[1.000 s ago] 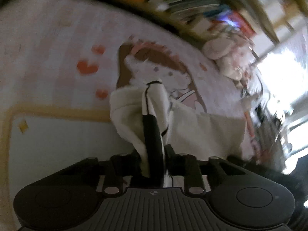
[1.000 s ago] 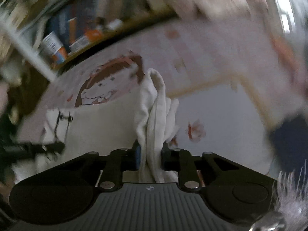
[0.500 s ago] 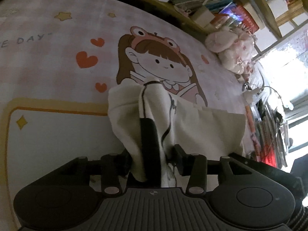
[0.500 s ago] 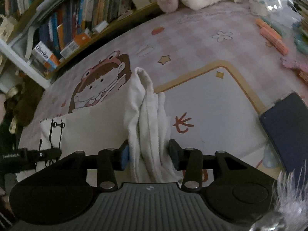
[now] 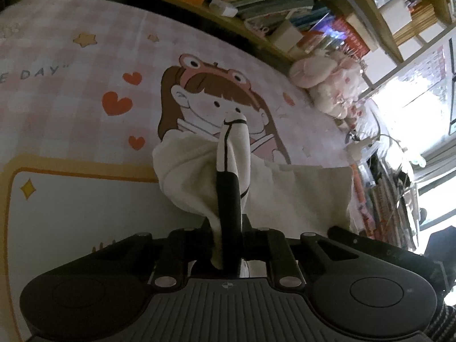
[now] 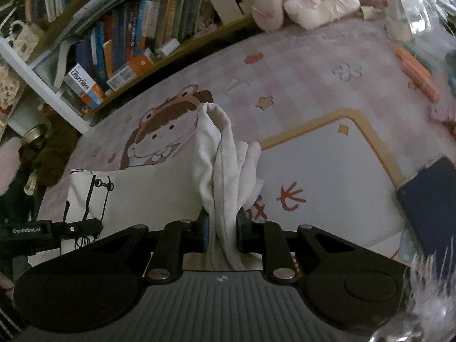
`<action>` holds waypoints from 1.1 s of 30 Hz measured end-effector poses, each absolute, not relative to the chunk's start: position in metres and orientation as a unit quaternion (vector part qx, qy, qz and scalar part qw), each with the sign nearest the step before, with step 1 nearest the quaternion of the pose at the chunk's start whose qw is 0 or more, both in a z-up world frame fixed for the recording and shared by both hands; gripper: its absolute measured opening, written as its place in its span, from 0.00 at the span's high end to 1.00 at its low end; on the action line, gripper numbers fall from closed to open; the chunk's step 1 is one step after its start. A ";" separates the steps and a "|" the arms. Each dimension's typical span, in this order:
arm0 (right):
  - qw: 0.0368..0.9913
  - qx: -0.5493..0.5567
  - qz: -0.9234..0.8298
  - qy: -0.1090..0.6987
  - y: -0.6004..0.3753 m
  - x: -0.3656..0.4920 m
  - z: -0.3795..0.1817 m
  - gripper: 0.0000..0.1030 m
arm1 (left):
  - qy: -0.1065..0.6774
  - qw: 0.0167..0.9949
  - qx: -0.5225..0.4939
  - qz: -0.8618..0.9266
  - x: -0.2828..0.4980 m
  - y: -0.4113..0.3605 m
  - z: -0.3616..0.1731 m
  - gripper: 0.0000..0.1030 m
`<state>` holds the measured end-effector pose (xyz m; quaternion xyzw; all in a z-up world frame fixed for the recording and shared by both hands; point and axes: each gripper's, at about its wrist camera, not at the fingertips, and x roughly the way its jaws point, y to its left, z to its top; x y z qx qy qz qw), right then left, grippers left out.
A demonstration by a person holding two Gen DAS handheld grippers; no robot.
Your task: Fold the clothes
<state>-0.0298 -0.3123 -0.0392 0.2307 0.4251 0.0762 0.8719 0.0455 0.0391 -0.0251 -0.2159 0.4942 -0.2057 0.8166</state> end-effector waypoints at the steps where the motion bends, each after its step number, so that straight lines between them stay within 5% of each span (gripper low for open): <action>1: 0.874 0.227 0.078 0.423 -0.311 -0.030 -0.037 0.84 | 0.492 0.818 -0.217 -0.206 0.045 0.039 -0.024 0.85; 33: 0.883 0.220 0.107 0.400 -0.305 -0.038 -0.013 0.84 | 0.455 0.837 -0.234 -0.195 0.023 0.048 0.000 0.86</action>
